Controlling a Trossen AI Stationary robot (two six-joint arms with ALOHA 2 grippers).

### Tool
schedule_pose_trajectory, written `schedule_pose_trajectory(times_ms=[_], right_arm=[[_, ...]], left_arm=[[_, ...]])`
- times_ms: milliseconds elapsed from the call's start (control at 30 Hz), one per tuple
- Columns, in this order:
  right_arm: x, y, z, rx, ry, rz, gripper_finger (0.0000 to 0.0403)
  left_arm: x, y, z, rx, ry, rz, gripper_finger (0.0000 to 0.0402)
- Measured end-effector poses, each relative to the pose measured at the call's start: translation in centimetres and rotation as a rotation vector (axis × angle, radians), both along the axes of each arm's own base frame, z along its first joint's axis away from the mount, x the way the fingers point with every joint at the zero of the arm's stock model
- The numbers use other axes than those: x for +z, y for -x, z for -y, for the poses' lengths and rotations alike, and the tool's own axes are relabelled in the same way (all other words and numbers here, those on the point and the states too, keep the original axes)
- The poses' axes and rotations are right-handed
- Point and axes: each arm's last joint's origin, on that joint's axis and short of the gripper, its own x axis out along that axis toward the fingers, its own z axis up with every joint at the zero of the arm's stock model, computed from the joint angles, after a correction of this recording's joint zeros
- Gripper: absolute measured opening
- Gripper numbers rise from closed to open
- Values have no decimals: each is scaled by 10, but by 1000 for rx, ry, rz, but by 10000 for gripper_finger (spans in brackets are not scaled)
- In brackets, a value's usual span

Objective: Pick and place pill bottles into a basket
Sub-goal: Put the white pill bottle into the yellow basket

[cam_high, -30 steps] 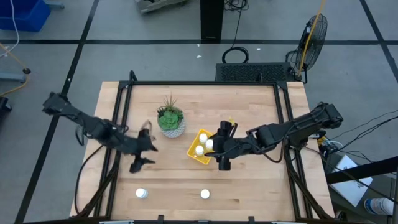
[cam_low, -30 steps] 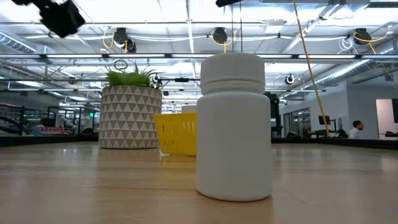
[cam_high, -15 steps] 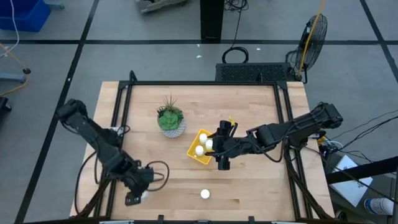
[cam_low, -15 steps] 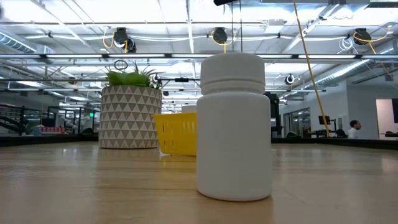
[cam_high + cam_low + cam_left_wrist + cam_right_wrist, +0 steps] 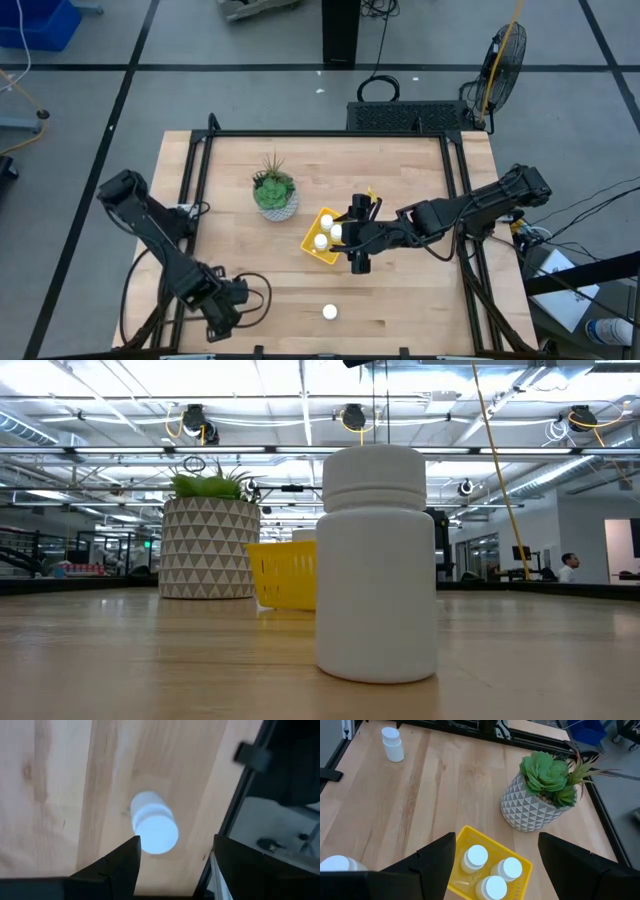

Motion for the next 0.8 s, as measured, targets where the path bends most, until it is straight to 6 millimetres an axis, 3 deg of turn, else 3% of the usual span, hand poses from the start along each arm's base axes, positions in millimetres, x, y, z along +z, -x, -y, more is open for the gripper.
schedule_pose_trajectory(times_ms=[200,800], right_arm=[[0,0,0,2,1,5,274],[1,-1,0,1,-5,14,274]], left_arm=[[-10,4,4,-26,-44,-59,253],[-11,6,7,-32,-128,33,253]])
